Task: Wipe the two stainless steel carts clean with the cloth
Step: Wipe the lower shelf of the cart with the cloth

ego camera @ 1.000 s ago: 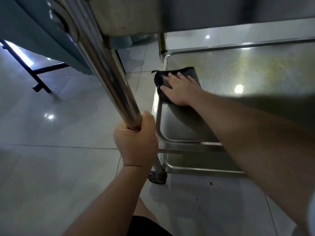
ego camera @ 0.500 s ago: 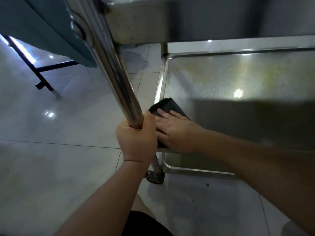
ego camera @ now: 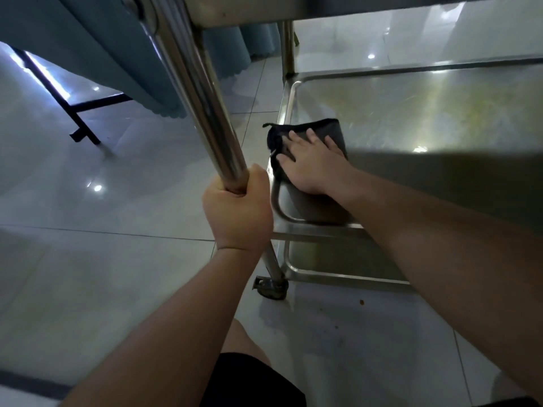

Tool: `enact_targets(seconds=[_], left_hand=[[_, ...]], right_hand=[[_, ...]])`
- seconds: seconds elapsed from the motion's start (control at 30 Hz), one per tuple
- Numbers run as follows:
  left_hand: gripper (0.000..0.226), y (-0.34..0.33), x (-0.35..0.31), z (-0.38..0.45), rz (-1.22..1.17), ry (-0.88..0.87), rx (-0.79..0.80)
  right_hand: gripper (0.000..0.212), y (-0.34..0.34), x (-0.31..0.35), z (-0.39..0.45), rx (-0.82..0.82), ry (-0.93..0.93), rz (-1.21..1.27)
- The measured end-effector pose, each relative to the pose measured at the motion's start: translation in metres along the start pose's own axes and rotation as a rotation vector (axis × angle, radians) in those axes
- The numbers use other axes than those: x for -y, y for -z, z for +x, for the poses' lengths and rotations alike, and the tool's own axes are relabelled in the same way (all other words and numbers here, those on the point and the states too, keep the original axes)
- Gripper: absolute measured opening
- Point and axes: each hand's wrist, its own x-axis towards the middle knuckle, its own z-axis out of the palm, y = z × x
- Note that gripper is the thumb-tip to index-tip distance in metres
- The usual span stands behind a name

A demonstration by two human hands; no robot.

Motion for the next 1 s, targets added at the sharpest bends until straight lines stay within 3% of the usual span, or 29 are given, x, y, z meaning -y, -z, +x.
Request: enact_targets(seconds=[0.17, 0.23, 0.4, 0.57, 0.73, 0.87, 1.0], left_hand=[[0.038, -0.002, -0.004, -0.001, 0.035, 0.0, -0.012], [0.039, -0.002, -0.004, -0.001, 0.052, 0.013, -0.021], [0.043, -0.001, -0.008, -0.001, 0.086, 0.077, -0.029], [0.046, 0.001, -0.016, -0.005, 0.11, 0.135, -0.012], [0.031, 0.008, -0.023, -0.009, 0.359, 0.139, -0.02], [0.047, 0.021, -0.02, -0.017, 0.66, 0.065, 0.036], [0.06, 0.04, 0.003, -0.063, 0.668, 0.042, -0.03]], right_hand=[[0.06, -0.01, -0.001, -0.083, 0.138, 0.46, -0.06], [0.06, -0.01, -0.01, -0.103, 0.189, 0.528, -0.057], [0.063, -0.016, -0.024, -0.127, 0.068, 0.457, -0.08], [0.064, -0.007, -0.047, -0.142, 0.055, 0.386, -0.009], [0.064, 0.005, -0.082, -0.172, 0.005, 0.322, -0.039], [0.059, 0.007, -0.099, -0.19, -0.037, 0.289, -0.104], [0.059, 0.008, -0.117, -0.206, -0.074, 0.238, -0.12]])
